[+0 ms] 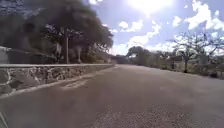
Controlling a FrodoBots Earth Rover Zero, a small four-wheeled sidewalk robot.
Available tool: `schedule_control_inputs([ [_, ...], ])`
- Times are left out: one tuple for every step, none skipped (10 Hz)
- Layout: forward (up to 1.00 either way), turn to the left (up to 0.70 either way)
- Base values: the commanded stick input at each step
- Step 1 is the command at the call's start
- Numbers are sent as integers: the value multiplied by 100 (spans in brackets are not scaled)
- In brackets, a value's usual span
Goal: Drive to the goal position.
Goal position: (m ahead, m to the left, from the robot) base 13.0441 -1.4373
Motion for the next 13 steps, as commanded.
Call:
schedule_control_inputs([
  [50, 0],
  [50, 0],
  [50, 0],
  [50, 0],
  [50, 0],
  [50, 0],
  [50, 0],
  [50, 0],
  [50, 0],
  [50, 0],
  [50, 0],
  [50, 0],
  [50, 0],
])
